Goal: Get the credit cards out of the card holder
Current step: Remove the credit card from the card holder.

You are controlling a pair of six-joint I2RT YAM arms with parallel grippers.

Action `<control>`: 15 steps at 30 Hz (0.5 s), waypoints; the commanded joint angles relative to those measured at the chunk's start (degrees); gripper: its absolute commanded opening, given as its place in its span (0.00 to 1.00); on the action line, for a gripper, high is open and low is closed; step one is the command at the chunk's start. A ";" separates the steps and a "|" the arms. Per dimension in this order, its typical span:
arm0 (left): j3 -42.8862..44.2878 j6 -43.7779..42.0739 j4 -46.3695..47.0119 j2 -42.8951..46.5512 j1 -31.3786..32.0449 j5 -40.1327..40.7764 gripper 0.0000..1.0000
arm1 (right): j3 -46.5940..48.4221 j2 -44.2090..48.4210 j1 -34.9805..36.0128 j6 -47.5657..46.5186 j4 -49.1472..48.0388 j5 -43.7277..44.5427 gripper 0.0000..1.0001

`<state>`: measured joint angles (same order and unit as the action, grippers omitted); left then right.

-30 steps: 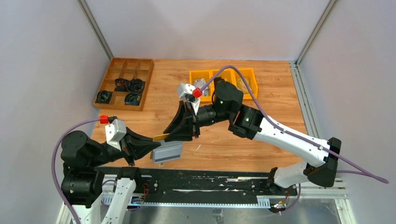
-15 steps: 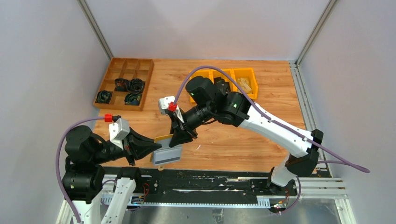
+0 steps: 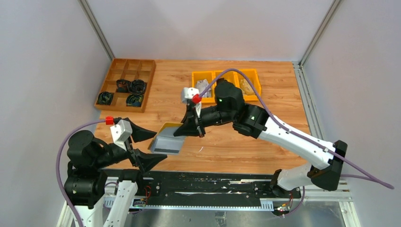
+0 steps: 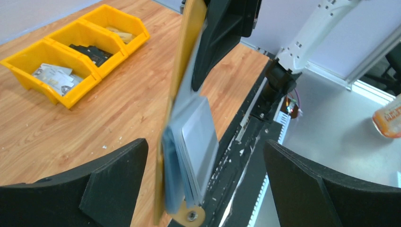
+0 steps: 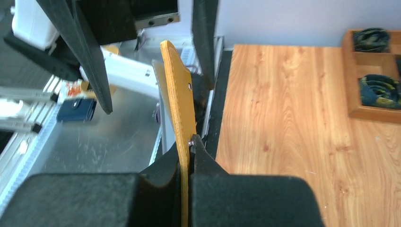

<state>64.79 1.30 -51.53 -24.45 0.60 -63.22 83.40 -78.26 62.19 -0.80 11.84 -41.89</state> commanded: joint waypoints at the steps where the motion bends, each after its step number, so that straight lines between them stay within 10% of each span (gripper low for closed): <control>1: -4.96 5.40 6.14 2.85 0.19 4.94 1.00 | -8.29 5.56 -3.17 12.78 -25.34 1.88 0.00; 15: -7.45 7.47 12.97 4.58 0.19 1.14 0.98 | -16.96 10.60 -3.48 19.82 -40.46 2.28 0.00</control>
<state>57.67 7.64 -41.78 -20.75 0.60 -60.88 67.18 -68.82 59.09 15.99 -21.04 -39.75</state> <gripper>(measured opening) 0.989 0.019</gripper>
